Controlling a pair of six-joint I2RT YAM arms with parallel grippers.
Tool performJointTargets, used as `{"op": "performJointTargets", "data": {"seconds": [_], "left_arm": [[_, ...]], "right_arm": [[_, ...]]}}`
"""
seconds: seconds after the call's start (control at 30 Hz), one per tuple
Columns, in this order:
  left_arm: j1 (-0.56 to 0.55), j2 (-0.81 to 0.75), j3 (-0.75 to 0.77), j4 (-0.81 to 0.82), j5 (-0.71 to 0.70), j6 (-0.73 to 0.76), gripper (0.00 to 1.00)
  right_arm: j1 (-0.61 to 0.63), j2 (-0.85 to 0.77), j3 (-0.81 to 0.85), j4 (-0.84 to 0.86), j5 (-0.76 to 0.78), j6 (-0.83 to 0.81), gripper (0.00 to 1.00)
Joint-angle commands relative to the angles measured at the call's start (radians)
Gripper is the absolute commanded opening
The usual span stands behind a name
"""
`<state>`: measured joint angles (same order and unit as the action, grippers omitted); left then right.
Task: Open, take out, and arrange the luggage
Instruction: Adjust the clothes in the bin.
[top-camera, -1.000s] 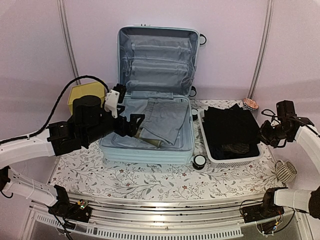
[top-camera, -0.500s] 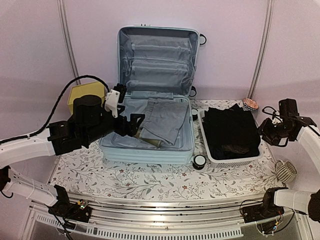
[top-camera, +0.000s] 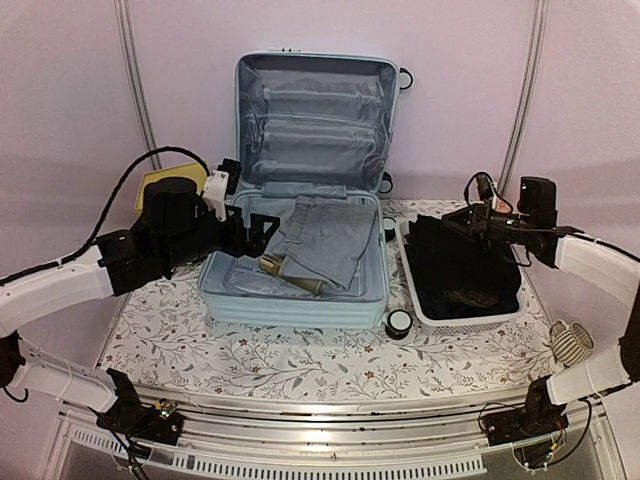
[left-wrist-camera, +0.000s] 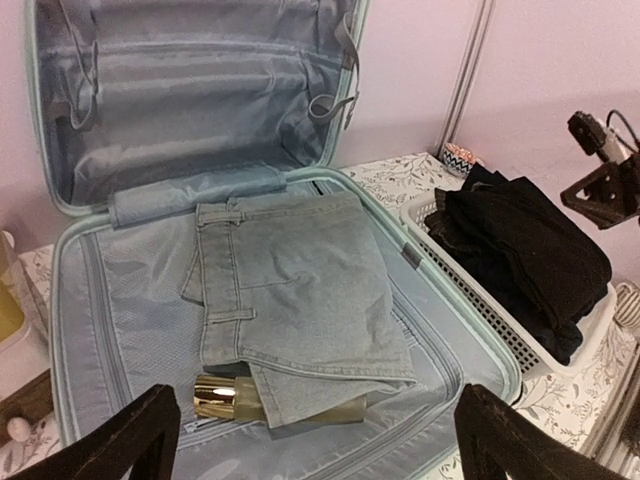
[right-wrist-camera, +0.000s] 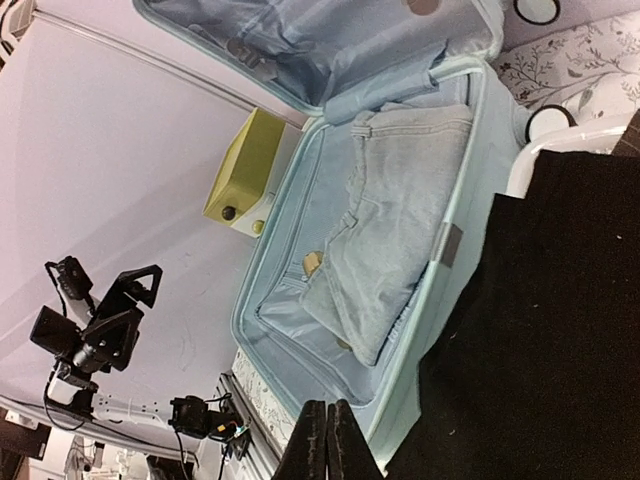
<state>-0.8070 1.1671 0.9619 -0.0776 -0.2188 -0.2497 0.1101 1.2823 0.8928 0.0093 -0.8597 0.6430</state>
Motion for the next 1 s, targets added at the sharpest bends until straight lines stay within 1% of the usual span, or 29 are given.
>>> {"op": "performJointTargets", "data": {"seconds": [0.0,0.1,0.17,0.23,0.3,0.37,0.43,0.5,0.57,0.67,0.73,0.9,0.97], "left_arm": [[0.071,0.053,0.034,-0.048,0.168,-0.105,0.98],[0.09,0.069,0.023,-0.05,0.192,-0.115,0.98],[0.099,0.073,0.012,-0.048,0.195,-0.096,0.98],[0.106,0.075,0.001,-0.041,0.19,-0.077,0.98],[0.112,0.085,-0.006,-0.031,0.19,-0.061,0.98],[0.128,0.111,0.002,-0.034,0.195,-0.061,0.98],[0.144,0.147,0.025,-0.057,0.212,-0.074,0.98],[0.153,0.182,0.05,-0.079,0.222,-0.086,0.98],[0.155,0.201,0.061,-0.083,0.234,-0.091,0.98],[0.154,0.198,0.044,-0.062,0.248,-0.097,0.98],[0.154,0.186,0.029,-0.051,0.251,-0.094,0.98],[0.156,0.166,0.012,-0.054,0.238,-0.071,0.98],[0.158,0.166,0.011,-0.061,0.23,-0.057,0.98]], "right_arm": [[0.005,0.159,-0.123,0.303,0.046,0.113,0.01],[0.003,0.327,-0.21,0.361,0.133,0.098,0.01],[-0.006,0.413,-0.261,0.432,0.131,0.109,0.02],[-0.01,0.411,-0.308,0.491,0.119,0.14,0.02],[-0.01,0.346,-0.311,0.476,0.132,0.145,0.02],[-0.013,0.257,-0.259,0.411,0.139,0.134,0.02],[-0.016,0.206,-0.183,0.32,0.148,0.099,0.02],[-0.031,0.184,-0.113,0.257,0.152,0.075,0.02],[-0.065,0.194,-0.07,0.244,0.151,0.072,0.02],[-0.104,0.257,-0.025,0.253,0.155,0.099,0.02],[-0.112,0.329,-0.002,0.262,0.168,0.106,0.02],[-0.118,0.517,-0.011,0.32,0.178,0.125,0.02],[-0.118,0.539,-0.027,0.327,0.203,0.106,0.02]]}}
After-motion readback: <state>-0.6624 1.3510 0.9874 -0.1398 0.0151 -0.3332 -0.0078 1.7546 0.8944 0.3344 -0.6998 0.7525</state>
